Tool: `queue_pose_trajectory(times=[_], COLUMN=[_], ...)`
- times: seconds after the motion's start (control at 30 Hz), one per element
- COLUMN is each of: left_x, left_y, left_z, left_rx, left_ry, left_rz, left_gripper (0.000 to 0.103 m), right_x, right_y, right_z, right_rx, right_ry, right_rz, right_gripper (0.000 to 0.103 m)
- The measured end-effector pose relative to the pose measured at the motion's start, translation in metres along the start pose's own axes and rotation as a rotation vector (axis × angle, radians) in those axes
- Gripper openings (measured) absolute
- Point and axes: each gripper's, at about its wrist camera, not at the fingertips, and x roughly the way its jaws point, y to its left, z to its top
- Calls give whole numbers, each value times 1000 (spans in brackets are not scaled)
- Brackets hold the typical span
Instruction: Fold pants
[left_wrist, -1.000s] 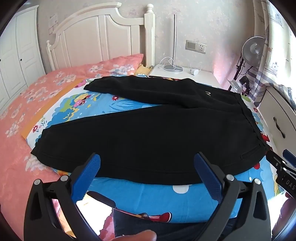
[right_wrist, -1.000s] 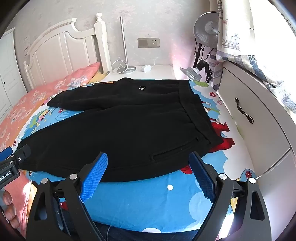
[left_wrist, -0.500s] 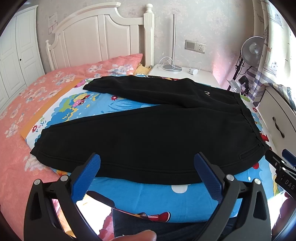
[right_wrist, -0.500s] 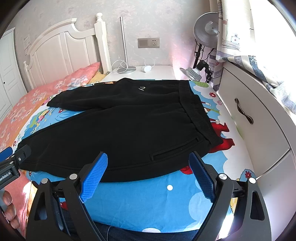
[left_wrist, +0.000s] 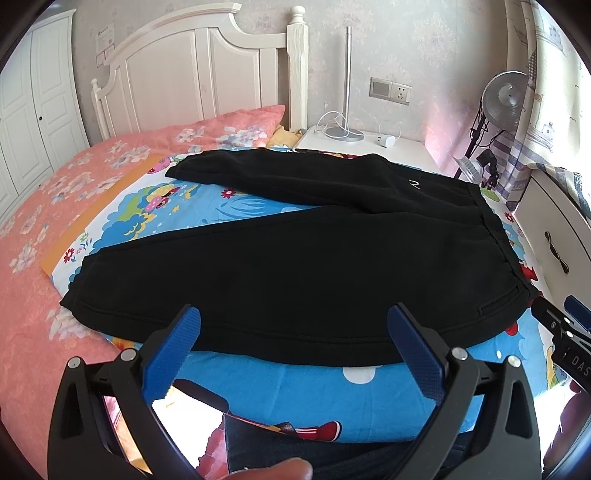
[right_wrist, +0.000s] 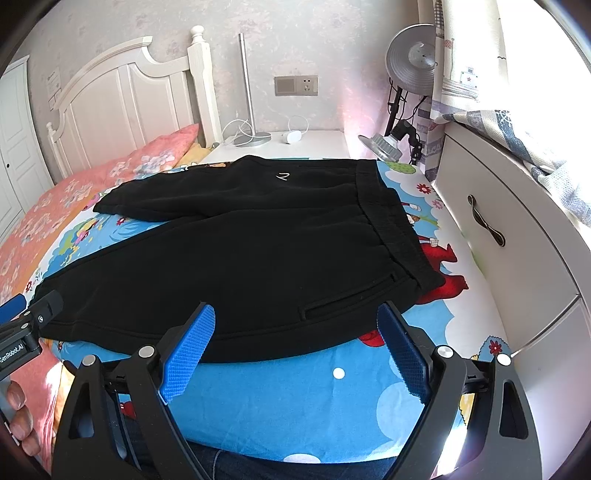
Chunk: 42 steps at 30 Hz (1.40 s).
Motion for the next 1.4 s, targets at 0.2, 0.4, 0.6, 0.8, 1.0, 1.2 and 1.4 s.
queue_pose_trajectory(times=[0.2, 0.4, 0.6, 0.8, 1.0, 1.2, 1.4], left_x=[0, 2, 2, 2, 2, 2, 2], left_y=[0, -1, -2, -2, -2, -2, -2], left_z=[0, -1, -2, -2, -2, -2, -3], left_rx=[0, 1, 0, 1, 0, 0, 1], left_ry=[-1, 2, 2, 2, 3, 3, 3], left_rz=[1, -1, -2, -2, -1, -1, -2], left_gripper=[101, 101, 101, 101, 101, 101, 101], right_x=[0, 0, 0, 0, 0, 1, 1], right_y=[0, 0, 0, 0, 0, 0, 0], right_z=[0, 0, -1, -1, -2, -2, -2], right_rx=[-1, 0, -1, 0, 0, 0, 0], right_ry=[-1, -2, -2, -2, -2, -2, -2], right_rz=[0, 0, 0, 0, 0, 1, 1], right_gripper=[87, 87, 87, 87, 87, 87, 87])
